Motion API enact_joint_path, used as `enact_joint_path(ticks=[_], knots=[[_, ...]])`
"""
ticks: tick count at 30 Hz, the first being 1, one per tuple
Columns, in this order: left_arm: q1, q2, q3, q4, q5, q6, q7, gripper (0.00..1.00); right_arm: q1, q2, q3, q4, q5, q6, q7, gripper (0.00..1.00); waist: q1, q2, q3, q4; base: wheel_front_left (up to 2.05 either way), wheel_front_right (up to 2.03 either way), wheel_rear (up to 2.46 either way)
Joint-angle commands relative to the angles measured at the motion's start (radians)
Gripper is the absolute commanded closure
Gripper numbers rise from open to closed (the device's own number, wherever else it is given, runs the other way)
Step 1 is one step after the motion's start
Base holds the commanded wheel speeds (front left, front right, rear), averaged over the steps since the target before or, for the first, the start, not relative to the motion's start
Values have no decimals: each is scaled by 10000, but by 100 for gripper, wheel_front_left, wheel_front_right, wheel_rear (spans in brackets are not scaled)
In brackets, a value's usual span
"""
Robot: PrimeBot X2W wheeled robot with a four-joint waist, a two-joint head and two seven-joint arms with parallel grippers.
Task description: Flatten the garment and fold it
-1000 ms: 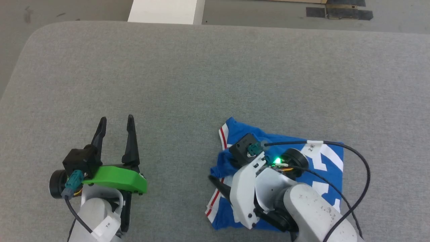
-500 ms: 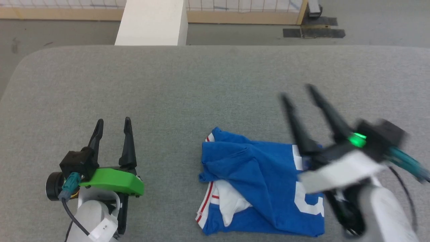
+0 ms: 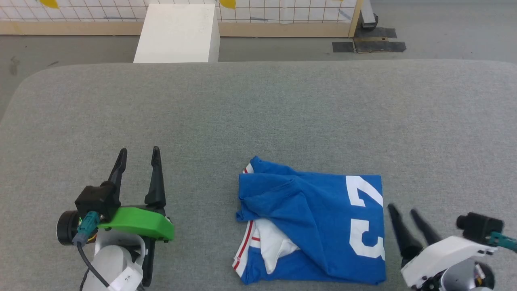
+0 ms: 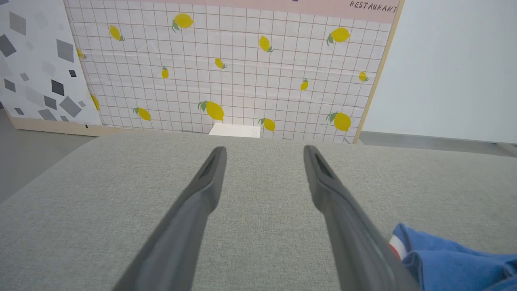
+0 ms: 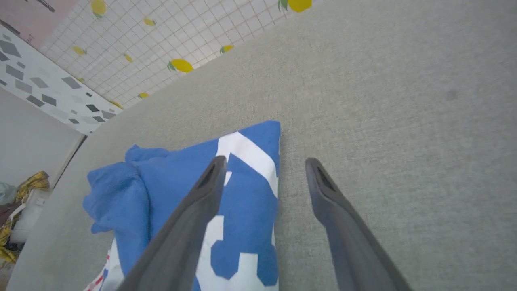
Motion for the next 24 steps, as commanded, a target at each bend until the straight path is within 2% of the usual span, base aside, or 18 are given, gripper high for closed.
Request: enact_joint_path(ticks=[1,13,14,16,17,19,24], knots=[[79,-9,-4,13,39,-55,-49,0,13,8,46,197,192,-13,284,0,-1,0,16,29,0,0,0],[83,-79,-9,31,27,-56,-49,0,-1070,8,618,2288,1381,-13,2274,0,-1,0,129,286,0,0,0],[93,-86,-3,26,26,-49,-49,0,-1159,8,691,2400,1268,-13,2426,20,-1,0,143,298,0,0,0],[96,-89,26,31,15,-48,-49,0,-1304,8,743,2454,952,-13,2573,78,-1,0,162,304,0,0,0],[93,-86,49,37,8,-51,-49,0,-1358,8,760,2420,758,-13,2631,100,-1,0,165,296,0,0,0],[105,-87,102,27,4,-33,-49,0,-1477,8,738,2209,282,-13,2723,100,-1,0,182,243,0,0,0],[163,-66,273,-109,-6,40,-49,0,-2040,9,879,814,-2298,-13,3315,100,-1,0,303,-170,0,0,0]])
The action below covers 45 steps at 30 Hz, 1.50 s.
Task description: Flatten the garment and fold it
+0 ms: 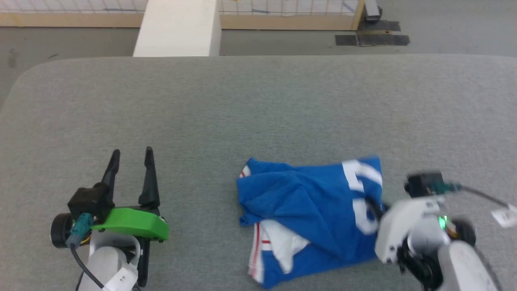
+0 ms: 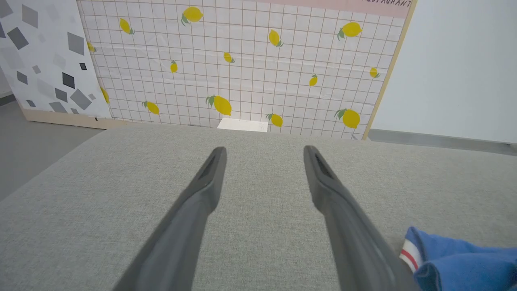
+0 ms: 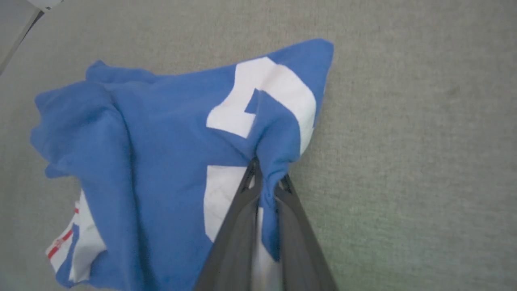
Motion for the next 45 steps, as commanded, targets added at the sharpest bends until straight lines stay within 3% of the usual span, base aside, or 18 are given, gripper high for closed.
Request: enact_joint_path(ticks=[1,4,9,17,21,26,30,37,38,39,45], knots=[[100,-23,57,-89,-23,35,-49,0,-446,-5,146,-426,-711,-15,165,100,0,-1,122,-301,0,0,0],[94,-9,114,-302,12,85,-49,0,-1151,-573,938,-1273,-2218,-15,678,100,0,-1,346,-785,0,0,0],[-96,2,121,-718,101,172,-49,0,-2606,-2169,2035,-1595,-3070,-15,901,100,0,-1,852,-1727,0,0,0],[-757,303,-13,-1412,390,226,-6,0,-4574,-4336,2710,-359,-3028,-15,389,100,0,-1,1926,-3227,0,0,0],[-1161,501,-105,-1784,521,221,213,0,-5199,-4965,2377,693,-3059,-15,-220,100,0,-1,2508,-3665,0,0,0],[-1550,797,-203,-2196,695,188,583,0,-5853,-5226,1420,2135,-3316,-15,-1084,100,0,-1,3171,-3863,0,0,0],[-1777,999,-341,-2608,852,174,957,0,-6385,-5046,-37,3341,-4003,-15,-1906,100,0,-1,3713,-3682,0,0,0],[-1827,1029,-442,-2719,838,214,1053,0,-6775,-4527,-1836,4292,-5105,-15,-2808,100,0,-1,3885,-3188,0,0,0],[-1808,1007,-455,-2667,810,222,1014,0,-6769,-4458,-2042,4395,-5272,-15,-2925,72,0,-1,3825,-3097,0,0,0],[-1785,978,-468,-2610,788,234,971,0,-6757,-4394,-2198,4461,-5362,-15,-3028,0,0,-1,3746,-3016,0,0,0],[-1475,640,-563,-1987,488,281,563,0,-6389,-3964,-3047,4418,-5428,-15,-3948,0,0,-1,2722,-2424,0,0,0]])
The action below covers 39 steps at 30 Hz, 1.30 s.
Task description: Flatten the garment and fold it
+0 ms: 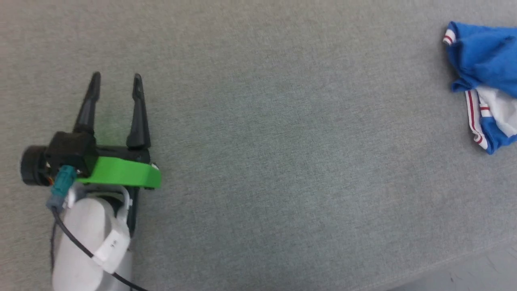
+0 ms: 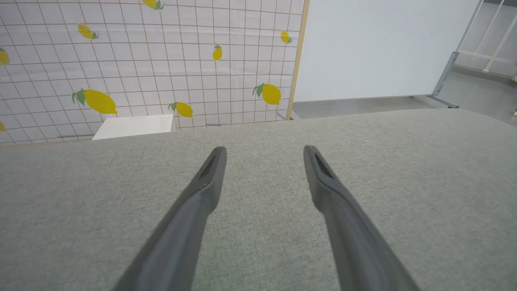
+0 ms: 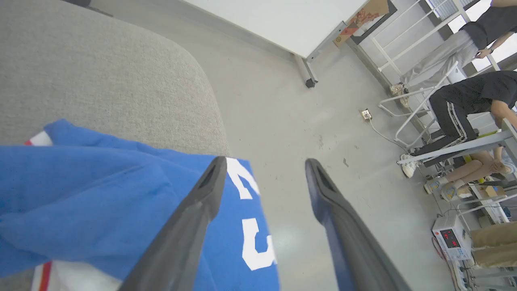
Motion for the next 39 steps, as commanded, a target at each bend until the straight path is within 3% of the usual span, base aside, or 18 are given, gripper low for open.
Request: enact_joint_path(ticks=[1,9,15,22,30,39], knots=[[211,-100,-10,165,-154,53,-139,0,291,128,-72,-105,88,-19,-201,0,-2,-1,-1057,665,0,0,0],[1002,-457,-59,1159,-565,114,-456,0,2015,817,143,-1465,1325,-19,-1028,0,-2,-1,-2861,1535,0,0,0],[1440,-580,-20,1810,-966,-6,-560,0,3957,1618,538,-3568,2467,-19,-1419,0,-2,-1,-3799,2145,0,0,0],[1709,-600,-30,2322,-1106,-137,-640,0,6216,3023,847,-6110,3031,-19,-1635,0,-2,-1,-4280,2560,0,0,0],[2016,-673,26,2601,-1126,-139,-669,0,7728,3817,1493,-6929,3117,-19,-2001,0,-2,-1,-4644,2825,0,0,0],[2265,-783,-41,2526,-953,-183,-672,0,8362,4002,2081,-6769,3090,-19,-2088,0,-2,-1,-4783,3018,0,0,0]])
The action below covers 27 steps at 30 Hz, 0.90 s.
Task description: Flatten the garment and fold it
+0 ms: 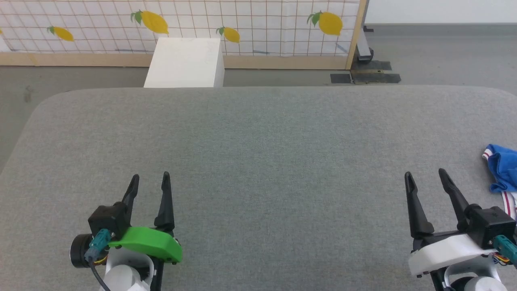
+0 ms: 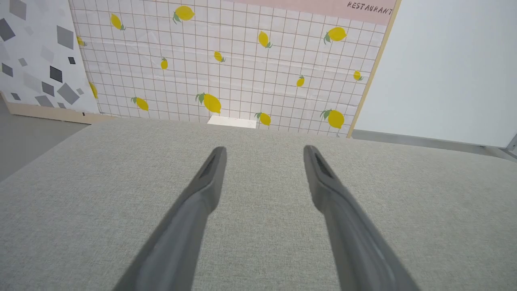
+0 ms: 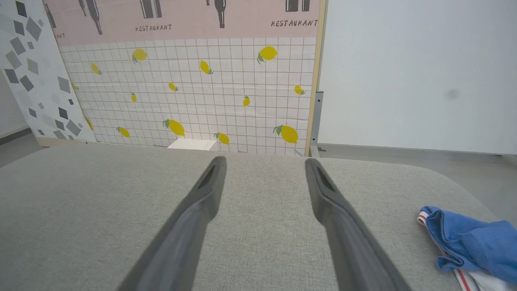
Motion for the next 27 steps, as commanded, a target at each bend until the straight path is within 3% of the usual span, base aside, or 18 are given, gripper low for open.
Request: enact_joint_path(ticks=[1,10,11,27], knots=[[134,-92,-22,-30,67,-35,-74,0,118,20,48,68,-5,-15,-84,0,0,0,-29,45,0,0,0],[185,-190,-24,20,49,-62,-75,0,-2,29,133,307,172,-15,-123,0,0,0,14,83,0,0,0],[40,-161,-11,7,14,-11,-21,100,19,4,106,290,98,0,-71,100,0,0,14,83,0,0,0],[91,-170,15,-121,116,20,112,100,2,3,107,301,53,1,-12,100,0,0,1,70,0,0,0]])
